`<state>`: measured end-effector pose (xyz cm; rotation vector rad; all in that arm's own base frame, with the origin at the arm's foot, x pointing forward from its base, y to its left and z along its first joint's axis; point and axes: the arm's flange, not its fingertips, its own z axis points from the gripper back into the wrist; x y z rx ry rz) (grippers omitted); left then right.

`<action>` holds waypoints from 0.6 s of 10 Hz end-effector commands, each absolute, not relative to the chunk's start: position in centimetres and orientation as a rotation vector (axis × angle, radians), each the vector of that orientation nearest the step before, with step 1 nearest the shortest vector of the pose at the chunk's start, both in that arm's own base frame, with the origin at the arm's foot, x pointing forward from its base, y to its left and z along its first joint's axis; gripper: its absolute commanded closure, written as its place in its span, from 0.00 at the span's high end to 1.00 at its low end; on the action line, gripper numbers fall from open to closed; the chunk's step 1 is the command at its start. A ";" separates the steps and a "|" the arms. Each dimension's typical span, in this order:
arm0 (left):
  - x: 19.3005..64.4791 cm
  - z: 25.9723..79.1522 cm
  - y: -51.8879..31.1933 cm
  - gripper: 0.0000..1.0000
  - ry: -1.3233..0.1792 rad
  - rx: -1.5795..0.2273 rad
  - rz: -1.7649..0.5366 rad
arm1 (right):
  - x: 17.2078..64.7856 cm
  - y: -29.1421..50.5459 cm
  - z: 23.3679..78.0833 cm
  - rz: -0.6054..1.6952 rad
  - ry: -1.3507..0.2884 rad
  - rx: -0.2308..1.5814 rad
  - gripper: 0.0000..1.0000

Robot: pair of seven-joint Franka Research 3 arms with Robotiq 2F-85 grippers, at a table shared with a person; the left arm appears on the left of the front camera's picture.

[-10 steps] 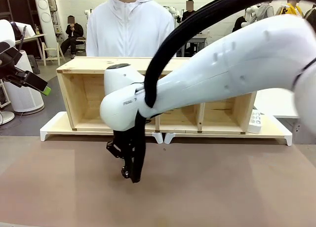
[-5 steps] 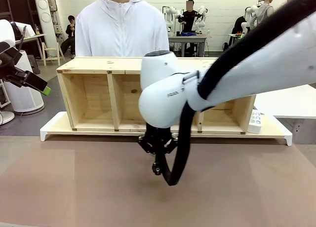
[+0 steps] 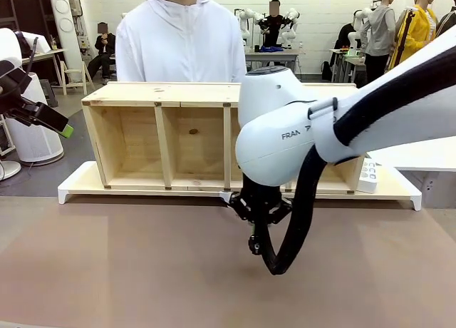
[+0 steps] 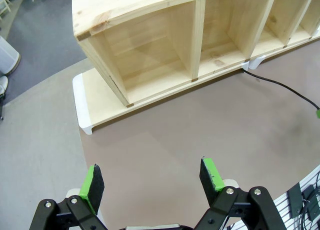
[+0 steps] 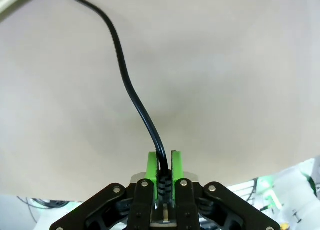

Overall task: Perform cable management.
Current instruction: Pull the grasped Power Cable to the location of the Power Strip.

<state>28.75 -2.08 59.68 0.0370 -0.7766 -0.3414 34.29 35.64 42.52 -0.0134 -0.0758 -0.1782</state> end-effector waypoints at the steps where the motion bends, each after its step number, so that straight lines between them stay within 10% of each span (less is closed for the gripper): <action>1: 29.0 59.7 -2.0 1.00 -0.787 0.041 -0.340 | 32.9 34.0 43.1 -0.263 -0.073 -0.028 0.14; 6: 29.0 59.7 -2.0 1.00 -0.787 0.041 -0.340 | 33.8 32.4 44.0 -0.279 -0.096 -0.037 0.14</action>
